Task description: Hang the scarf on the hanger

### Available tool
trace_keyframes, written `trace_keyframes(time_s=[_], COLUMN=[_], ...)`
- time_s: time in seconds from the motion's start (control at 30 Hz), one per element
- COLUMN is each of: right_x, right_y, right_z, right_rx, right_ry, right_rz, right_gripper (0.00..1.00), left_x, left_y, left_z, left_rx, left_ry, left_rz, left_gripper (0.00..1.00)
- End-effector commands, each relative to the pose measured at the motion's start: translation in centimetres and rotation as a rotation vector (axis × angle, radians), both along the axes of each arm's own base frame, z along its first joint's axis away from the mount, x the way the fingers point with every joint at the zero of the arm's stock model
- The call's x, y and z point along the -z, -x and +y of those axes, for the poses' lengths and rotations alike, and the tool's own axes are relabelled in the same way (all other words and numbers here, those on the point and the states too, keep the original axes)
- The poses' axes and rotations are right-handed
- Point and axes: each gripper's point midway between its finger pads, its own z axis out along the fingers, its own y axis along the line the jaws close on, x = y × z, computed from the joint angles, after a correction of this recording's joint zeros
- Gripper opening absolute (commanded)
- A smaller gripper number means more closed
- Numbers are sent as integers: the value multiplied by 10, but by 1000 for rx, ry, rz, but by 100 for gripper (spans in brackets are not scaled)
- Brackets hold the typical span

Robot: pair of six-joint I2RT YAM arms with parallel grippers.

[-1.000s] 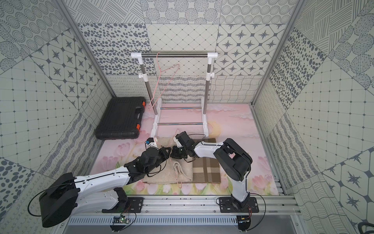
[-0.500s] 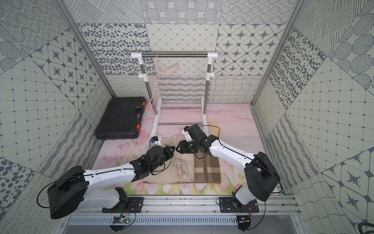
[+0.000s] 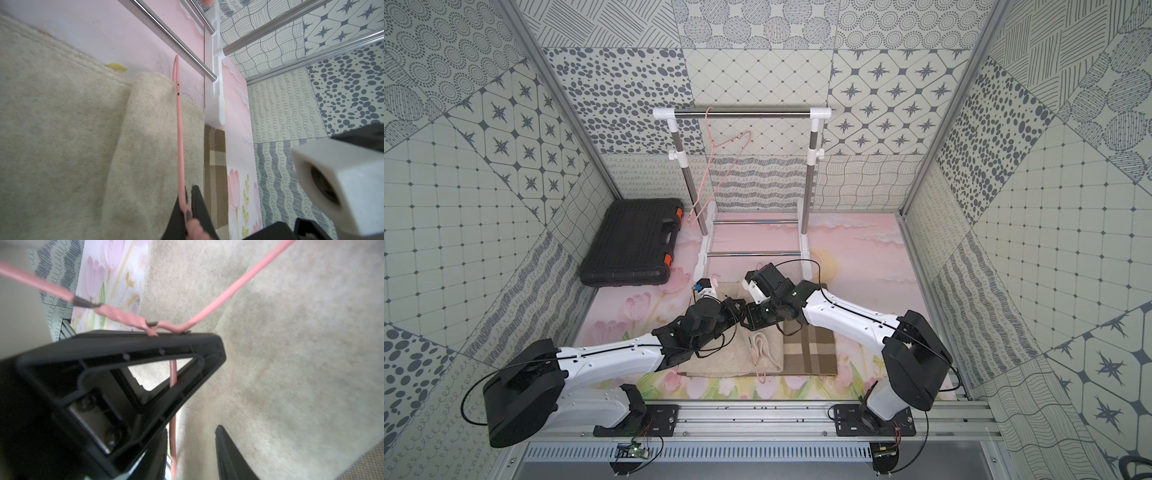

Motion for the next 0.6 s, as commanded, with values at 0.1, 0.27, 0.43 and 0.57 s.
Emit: trace_keyframes(time_s=[0.1, 0.27, 0.43, 0.57], right_x=[1, 8, 9, 11], right_y=[-15, -18, -19, -21], right_z=[23, 30, 30, 24], right_rx=[-12, -1, 18, 42], right_ry=[-31, -30, -35, -26], right_rz=[-57, -55, -55, -60], right_gripper=[32, 23, 2, 0], left_x=[-11, -15, -18, -17], left_y=[-1, 0, 0, 2], left_z=[-13, -15, -14, -14], left_rx=[29, 34, 33, 41], left_ry=[39, 51, 63, 65], left_rz=[-29, -38, -50, -52], left_gripper=[0, 0, 1, 18])
